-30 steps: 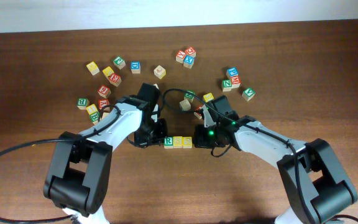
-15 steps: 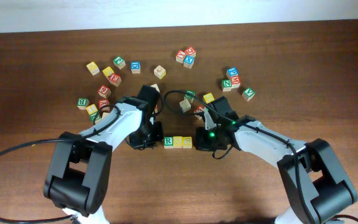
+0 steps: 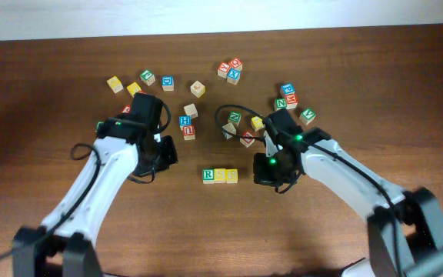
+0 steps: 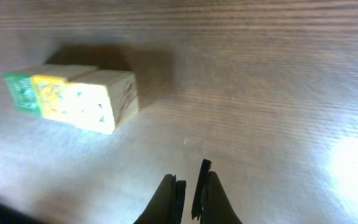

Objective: Spell out RSS
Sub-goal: 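Open and withdraw both grippers from the block row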

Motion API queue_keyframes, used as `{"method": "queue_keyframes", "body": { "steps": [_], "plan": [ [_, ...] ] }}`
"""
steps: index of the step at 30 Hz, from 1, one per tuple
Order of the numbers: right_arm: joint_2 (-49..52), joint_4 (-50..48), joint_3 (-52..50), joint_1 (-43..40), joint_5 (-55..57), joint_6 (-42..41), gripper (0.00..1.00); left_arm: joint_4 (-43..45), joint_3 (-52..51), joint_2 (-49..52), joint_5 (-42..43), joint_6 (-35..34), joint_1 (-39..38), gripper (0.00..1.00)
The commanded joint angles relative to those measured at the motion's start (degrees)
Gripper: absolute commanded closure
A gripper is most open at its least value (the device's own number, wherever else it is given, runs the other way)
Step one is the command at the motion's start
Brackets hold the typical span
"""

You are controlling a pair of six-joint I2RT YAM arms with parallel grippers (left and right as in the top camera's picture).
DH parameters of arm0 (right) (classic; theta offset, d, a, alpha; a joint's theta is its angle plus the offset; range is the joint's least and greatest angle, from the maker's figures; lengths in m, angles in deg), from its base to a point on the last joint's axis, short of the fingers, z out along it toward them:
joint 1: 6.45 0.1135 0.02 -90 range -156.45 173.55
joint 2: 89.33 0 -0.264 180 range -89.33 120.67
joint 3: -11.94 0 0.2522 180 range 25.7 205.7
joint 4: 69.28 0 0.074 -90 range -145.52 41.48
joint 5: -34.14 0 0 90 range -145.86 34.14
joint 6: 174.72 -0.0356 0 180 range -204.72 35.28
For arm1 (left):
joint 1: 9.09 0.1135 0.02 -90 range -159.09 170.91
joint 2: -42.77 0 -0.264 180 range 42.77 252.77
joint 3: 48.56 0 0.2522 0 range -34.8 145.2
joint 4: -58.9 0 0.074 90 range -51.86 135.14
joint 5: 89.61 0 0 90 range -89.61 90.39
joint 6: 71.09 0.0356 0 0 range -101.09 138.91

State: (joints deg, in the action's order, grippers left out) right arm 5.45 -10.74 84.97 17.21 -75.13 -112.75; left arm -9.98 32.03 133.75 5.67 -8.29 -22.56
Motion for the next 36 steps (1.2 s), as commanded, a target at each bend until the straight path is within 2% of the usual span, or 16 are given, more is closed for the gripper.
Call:
{"method": "queue_keyframes", "body": {
  "steps": [1, 3, 5, 7, 9, 12, 13, 15, 16, 17, 19, 21, 36],
  "plan": [
    [-7.54, 4.66, 3.78, -0.17, 3.93, 0.76, 0.96, -1.07, -0.28, -5.35, -0.63, 0.09, 0.15, 1.0],
    [-11.98, 7.87, 4.44, -0.17, 5.27, 0.76, 0.96, -1.97, -0.28, -7.13, -0.63, 0.09, 0.15, 1.0],
    [-15.69, 9.6, 4.46, -0.17, 6.03, 0.76, 0.96, -2.73, -0.28, -7.8, -0.61, 0.09, 0.15, 0.96],
    [-19.74, 11.45, 4.46, -0.17, 6.51, 0.76, 0.96, -3.26, -0.31, -7.85, -0.61, 0.09, 0.15, 0.85],
    [-22.75, 12.44, 4.46, -0.17, 6.49, 0.76, 0.96, -3.74, -0.31, -7.85, -0.61, 0.07, 0.15, 0.68],
    [-26.16, 13.66, 4.44, -0.17, 6.47, 0.76, 0.96, -4.13, -0.31, -7.85, -0.59, 0.07, 0.15, 0.11],
    [-26.64, 14.01, 4.44, -0.17, 6.47, 0.74, 0.96, -4.17, -0.31, -7.85, -0.57, 0.07, 0.15, 0.0],
    [-26.6, 14.45, 4.44, -0.17, 6.47, 0.74, 0.95, -4.15, -0.31, -7.85, -0.55, 0.09, 0.15, 0.0],
    [-26.47, 14.49, 4.42, -0.17, 6.47, 0.74, 0.87, -4.15, -0.31, -7.85, -0.57, 0.07, 0.15, 0.01],
    [-26.32, 14.49, 4.39, -0.17, 6.47, 0.74, 0.7, -4.15, -0.31, -7.85, -0.59, 0.07, 0.15, 0.01],
    [-25.99, 14.38, 4.39, -0.17, 6.49, 0.74, 0.27, -4.11, -0.31, -7.85, -0.61, 0.07, 0.15, 0.01],
    [-25.83, 14.14, 4.39, -0.17, 6.54, 0.74, 0.02, -3.93, -0.31, -7.85, -0.63, 0.07, 0.15, 0.01],
    [-23.21, 3.89, 4.39, -0.17, 18.99, 0.74, 0.02, 2.32, -0.31, -7.85, -2.01, 0.04, 0.15, 0.01]
  ]
}}
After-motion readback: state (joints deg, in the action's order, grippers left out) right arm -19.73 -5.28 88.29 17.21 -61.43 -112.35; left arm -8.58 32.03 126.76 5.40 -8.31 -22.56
